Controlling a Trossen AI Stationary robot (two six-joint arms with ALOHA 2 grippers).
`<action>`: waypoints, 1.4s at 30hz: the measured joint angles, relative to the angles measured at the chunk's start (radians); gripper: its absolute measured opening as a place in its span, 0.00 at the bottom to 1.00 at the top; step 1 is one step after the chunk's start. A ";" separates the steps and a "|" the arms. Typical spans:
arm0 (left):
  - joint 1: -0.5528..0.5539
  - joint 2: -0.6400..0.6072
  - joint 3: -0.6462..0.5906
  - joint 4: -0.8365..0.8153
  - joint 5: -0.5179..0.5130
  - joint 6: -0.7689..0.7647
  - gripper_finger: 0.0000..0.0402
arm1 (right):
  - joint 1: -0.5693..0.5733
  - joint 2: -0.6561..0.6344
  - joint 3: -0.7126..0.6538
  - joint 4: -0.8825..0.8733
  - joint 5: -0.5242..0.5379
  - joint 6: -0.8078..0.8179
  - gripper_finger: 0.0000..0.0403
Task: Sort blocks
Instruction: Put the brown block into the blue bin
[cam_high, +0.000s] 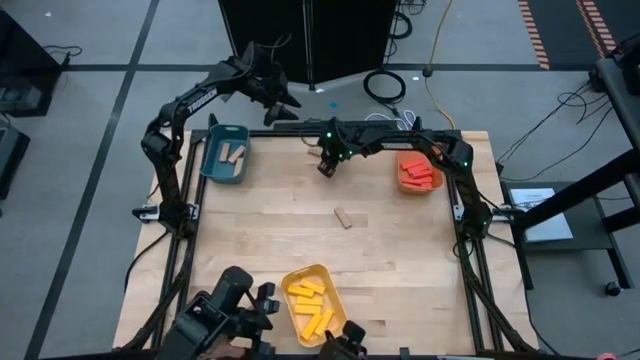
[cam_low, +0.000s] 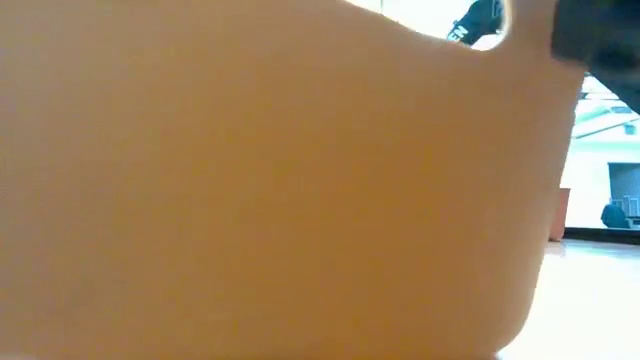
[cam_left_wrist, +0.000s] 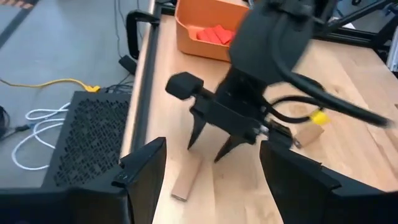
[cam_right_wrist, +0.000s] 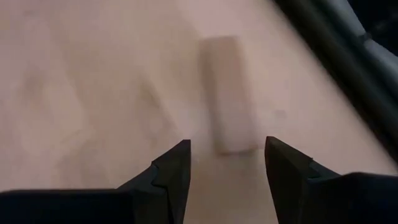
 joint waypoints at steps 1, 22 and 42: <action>0.001 -0.002 0.000 0.005 -0.001 0.000 0.64 | -0.011 0.000 0.007 -0.011 -0.008 0.013 0.36; 0.013 -0.045 0.000 -0.016 -0.006 -0.003 0.64 | -0.012 0.210 0.469 -0.488 -0.019 -0.044 0.36; 0.018 -0.045 0.000 -0.044 -0.010 0.040 0.64 | -0.010 0.430 0.850 -0.824 -0.159 0.064 0.36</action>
